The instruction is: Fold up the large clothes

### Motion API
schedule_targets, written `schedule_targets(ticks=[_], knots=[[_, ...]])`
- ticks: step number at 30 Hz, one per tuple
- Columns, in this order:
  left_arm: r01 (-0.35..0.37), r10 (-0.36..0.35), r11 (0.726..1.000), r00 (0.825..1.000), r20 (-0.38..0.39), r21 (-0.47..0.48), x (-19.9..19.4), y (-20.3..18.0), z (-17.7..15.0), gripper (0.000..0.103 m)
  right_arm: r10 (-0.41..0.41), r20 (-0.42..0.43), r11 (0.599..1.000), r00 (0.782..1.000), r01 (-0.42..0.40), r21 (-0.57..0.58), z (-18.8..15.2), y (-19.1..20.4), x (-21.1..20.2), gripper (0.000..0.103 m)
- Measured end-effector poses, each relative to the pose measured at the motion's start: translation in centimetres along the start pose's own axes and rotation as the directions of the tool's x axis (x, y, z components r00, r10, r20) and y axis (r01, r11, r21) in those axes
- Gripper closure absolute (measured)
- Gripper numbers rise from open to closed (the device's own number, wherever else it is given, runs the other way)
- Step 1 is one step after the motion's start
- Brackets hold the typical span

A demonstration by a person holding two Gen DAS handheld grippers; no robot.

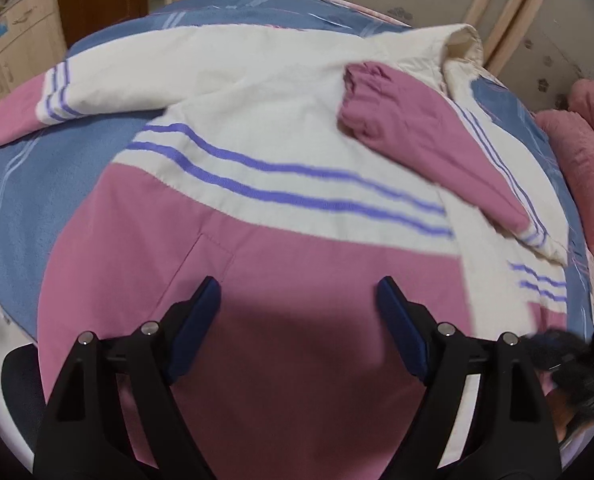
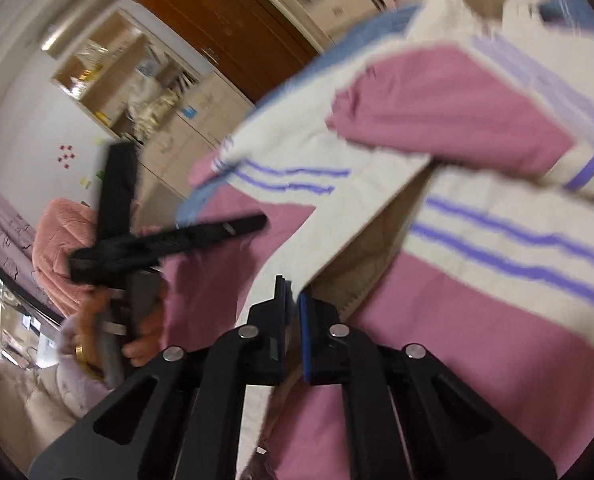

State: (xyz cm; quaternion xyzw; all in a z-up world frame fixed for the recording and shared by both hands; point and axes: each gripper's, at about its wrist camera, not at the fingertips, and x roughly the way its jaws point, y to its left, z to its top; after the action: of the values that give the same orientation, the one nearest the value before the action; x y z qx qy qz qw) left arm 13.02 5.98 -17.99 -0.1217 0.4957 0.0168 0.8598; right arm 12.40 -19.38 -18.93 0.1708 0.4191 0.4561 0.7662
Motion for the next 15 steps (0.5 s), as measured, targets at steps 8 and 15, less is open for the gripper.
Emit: schedule_targets(ticks=[8,15], knots=[[-0.168,0.168,0.973,0.986,0.016,0.16,1.9,-2.3,-1.8,0.012,-0.062,-0.016,0.997,0.998,0.063,0.04,-0.6,-2.6,-0.6,0.099],[-0.123,0.117,0.981,0.992,0.053,0.15,0.3,-1.9,-2.3,0.012,-0.081,0.02,0.997,0.997,0.081,-0.018,0.7,-0.6,2.0,0.099]])
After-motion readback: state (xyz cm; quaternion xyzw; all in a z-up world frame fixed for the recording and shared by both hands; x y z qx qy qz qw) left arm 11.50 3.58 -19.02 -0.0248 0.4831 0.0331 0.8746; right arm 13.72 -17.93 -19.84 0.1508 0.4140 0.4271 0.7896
